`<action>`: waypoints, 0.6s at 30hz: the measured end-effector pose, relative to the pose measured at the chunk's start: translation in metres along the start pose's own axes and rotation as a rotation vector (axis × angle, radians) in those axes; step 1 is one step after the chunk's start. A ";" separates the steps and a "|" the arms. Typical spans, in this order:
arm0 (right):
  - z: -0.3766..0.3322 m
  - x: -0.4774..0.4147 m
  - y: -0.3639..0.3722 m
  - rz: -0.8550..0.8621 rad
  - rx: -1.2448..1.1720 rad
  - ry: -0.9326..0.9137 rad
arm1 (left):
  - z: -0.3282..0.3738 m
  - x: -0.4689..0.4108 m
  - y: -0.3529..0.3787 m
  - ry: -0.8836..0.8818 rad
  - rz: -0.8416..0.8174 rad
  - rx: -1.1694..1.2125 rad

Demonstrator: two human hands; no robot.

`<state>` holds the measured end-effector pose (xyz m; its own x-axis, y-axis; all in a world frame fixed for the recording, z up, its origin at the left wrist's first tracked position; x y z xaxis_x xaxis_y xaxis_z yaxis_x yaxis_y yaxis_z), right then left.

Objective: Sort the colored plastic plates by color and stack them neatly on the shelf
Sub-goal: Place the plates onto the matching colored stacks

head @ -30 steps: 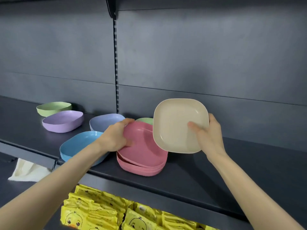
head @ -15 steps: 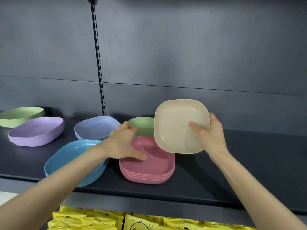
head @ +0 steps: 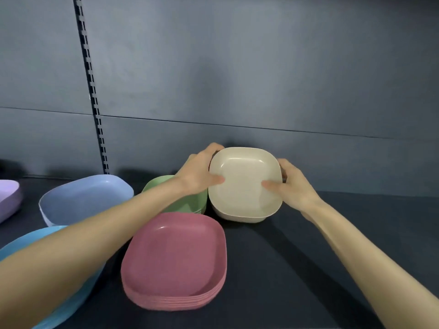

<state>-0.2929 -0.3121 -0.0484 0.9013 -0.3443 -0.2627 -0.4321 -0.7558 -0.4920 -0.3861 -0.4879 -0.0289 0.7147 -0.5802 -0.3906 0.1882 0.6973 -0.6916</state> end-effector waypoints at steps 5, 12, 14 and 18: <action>0.024 -0.032 -0.004 -0.069 0.110 0.015 | -0.014 -0.034 0.020 -0.059 -0.103 -0.107; 0.048 -0.060 0.014 -0.187 0.250 0.000 | -0.044 -0.051 0.043 -0.155 -0.224 -0.286; 0.053 -0.063 0.018 -0.209 0.286 -0.006 | -0.047 -0.052 0.047 -0.156 -0.236 -0.387; 0.062 -0.063 0.025 -0.247 0.349 -0.014 | -0.051 -0.052 0.056 -0.136 -0.273 -0.605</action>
<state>-0.3620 -0.2751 -0.0953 0.9795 -0.1674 -0.1123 -0.1899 -0.5800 -0.7922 -0.4469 -0.4405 -0.0785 0.7810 -0.6164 -0.1004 -0.0072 0.1520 -0.9884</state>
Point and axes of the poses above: each hand's wrist, its own x-axis away from the middle knuckle, its own y-axis out of the palm, z = x × y, the point moved 7 cm from there along -x, towards the middle knuckle
